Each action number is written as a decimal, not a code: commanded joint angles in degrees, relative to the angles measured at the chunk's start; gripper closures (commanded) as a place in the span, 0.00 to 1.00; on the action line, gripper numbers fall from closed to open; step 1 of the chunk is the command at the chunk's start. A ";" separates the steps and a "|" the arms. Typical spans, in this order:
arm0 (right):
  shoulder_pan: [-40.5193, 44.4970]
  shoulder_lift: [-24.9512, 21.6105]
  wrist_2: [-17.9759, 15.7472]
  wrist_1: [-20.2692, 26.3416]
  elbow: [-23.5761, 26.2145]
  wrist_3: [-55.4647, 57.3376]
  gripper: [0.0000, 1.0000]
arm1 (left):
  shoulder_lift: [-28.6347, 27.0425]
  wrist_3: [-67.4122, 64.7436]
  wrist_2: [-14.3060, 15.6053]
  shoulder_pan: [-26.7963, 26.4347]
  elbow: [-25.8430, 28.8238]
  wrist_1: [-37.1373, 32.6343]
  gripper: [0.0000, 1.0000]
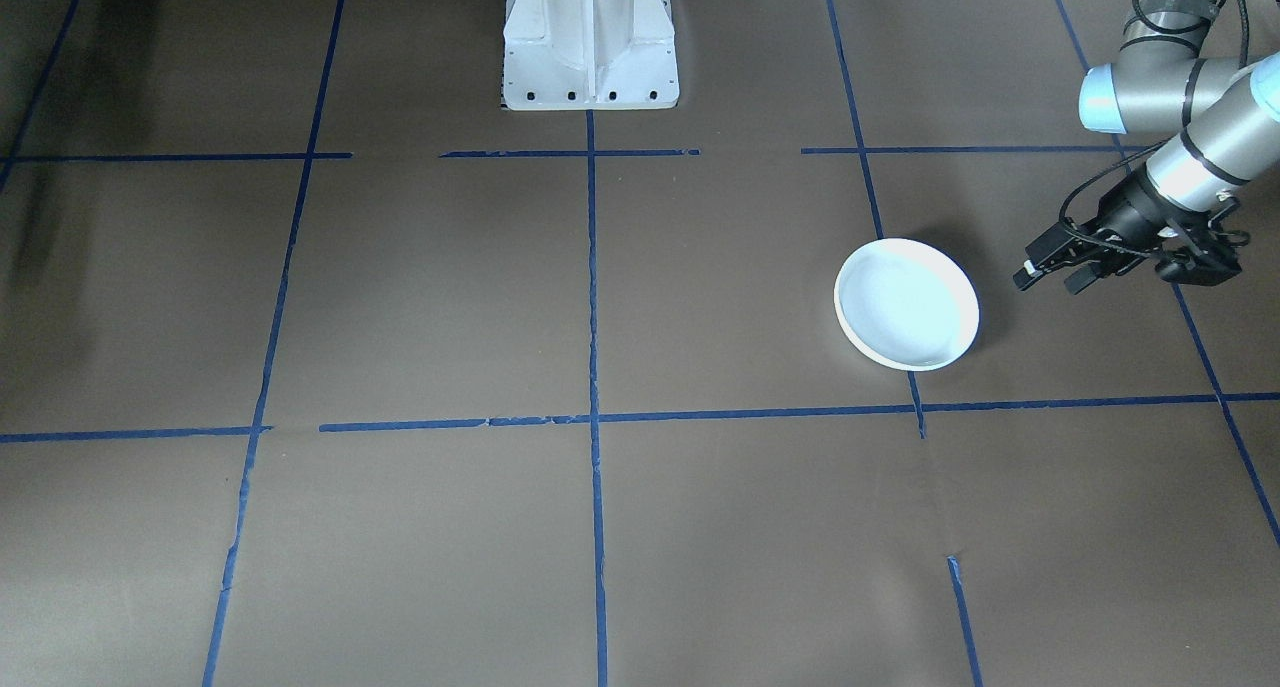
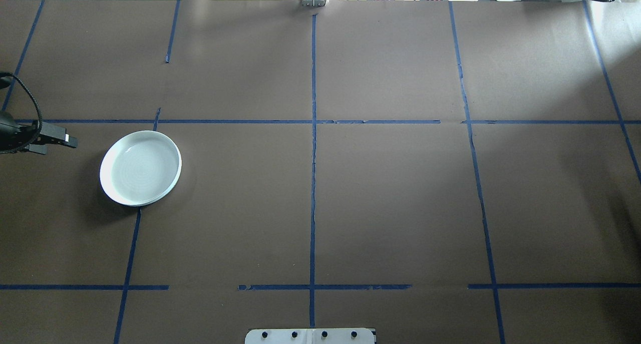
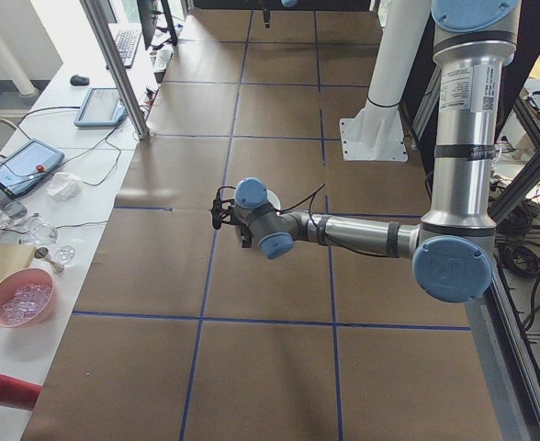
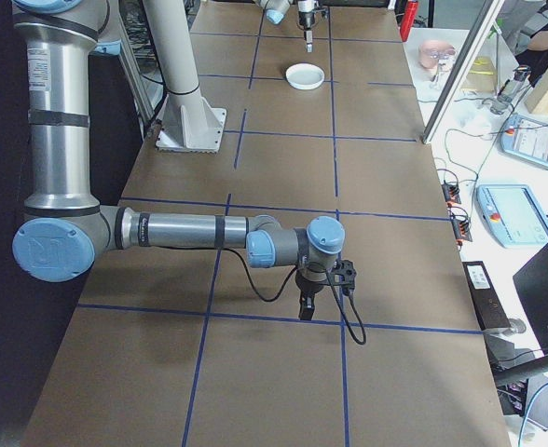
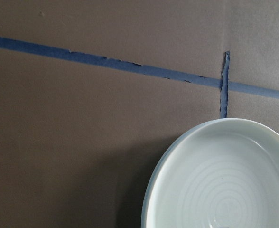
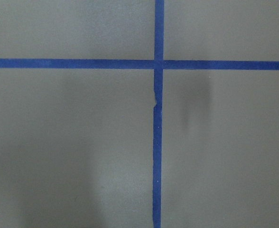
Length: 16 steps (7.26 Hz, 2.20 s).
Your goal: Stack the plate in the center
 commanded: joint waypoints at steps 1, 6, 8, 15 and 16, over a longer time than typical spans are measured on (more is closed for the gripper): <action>0.00 0.00 0.00 0.00 0.00 0.00 0.00 | 1.01 11.38 -3.15 -5.94 -0.21 5.64 0.09; 0.00 0.00 0.00 0.00 0.00 0.00 0.00 | 0.84 54.91 -3.52 -28.97 -0.83 39.30 0.09; 0.00 0.00 0.00 0.00 0.00 0.00 0.00 | 0.58 56.19 -3.61 -33.83 1.61 42.40 0.09; 0.00 0.00 0.00 0.00 0.00 0.00 0.00 | 1.27 56.19 -3.52 -34.27 3.21 44.17 0.00; 0.00 0.00 0.00 0.00 0.00 0.00 0.00 | 1.45 56.19 -3.52 -34.27 3.39 44.17 0.00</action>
